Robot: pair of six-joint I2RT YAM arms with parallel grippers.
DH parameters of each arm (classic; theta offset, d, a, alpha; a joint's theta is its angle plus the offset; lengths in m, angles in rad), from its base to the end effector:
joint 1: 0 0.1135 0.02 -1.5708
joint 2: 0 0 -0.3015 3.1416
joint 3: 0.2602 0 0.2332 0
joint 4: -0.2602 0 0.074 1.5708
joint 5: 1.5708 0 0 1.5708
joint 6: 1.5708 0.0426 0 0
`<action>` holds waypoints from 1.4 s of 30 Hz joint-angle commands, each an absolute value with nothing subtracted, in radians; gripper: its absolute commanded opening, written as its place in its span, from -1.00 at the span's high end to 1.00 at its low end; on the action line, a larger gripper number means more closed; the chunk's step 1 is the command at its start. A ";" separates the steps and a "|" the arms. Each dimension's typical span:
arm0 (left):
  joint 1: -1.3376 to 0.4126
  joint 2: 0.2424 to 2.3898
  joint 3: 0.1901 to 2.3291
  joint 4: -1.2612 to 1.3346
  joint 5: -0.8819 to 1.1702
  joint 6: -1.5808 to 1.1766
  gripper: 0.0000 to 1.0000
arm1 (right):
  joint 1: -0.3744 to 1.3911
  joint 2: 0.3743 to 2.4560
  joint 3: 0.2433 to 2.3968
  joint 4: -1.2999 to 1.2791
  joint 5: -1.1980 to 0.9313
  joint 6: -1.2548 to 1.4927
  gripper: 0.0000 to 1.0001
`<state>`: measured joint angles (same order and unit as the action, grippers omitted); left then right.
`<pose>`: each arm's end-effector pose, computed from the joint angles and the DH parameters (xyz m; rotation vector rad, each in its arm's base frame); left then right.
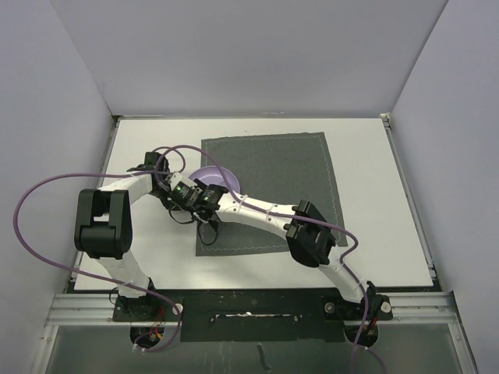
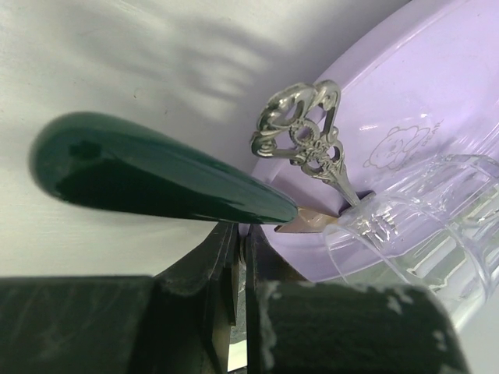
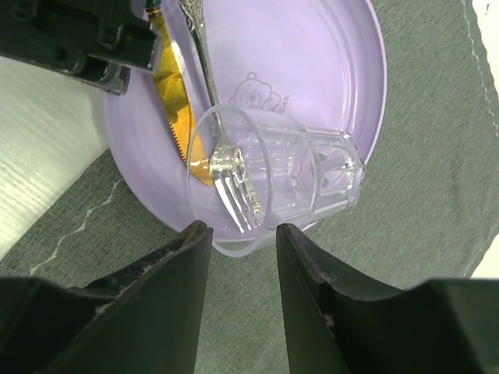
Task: Set the dinner table for one person
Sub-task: Pick up the cup at the center of the board.
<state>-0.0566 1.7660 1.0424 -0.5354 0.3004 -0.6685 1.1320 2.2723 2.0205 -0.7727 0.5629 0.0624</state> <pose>0.3210 -0.0308 0.1959 -0.8083 2.7884 -0.5725 0.2351 0.4474 0.2518 -1.0468 2.1453 -0.1940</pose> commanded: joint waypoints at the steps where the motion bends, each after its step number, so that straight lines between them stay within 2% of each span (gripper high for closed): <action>1: -0.057 1.781 1.042 -0.502 0.295 -0.638 1.00 | 1.110 2.316 2.051 -0.742 0.611 0.050 0.22; 18: -0.057 1.771 1.047 -0.503 0.313 -0.632 1.00 | 1.089 2.372 2.071 -0.745 0.781 0.002 0.48; 25: -0.057 1.777 1.049 -0.500 0.319 -0.630 1.00 | 1.086 2.381 2.067 -0.715 0.885 -0.025 1.00; 42: -0.057 1.780 1.049 -0.498 0.329 -0.628 1.00 | 1.050 2.245 2.121 -0.721 0.898 -0.113 1.00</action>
<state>-0.0505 1.7664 1.0424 -0.5312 0.3172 -0.6682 1.0771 2.3631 2.0640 -0.7284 0.8875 -0.0959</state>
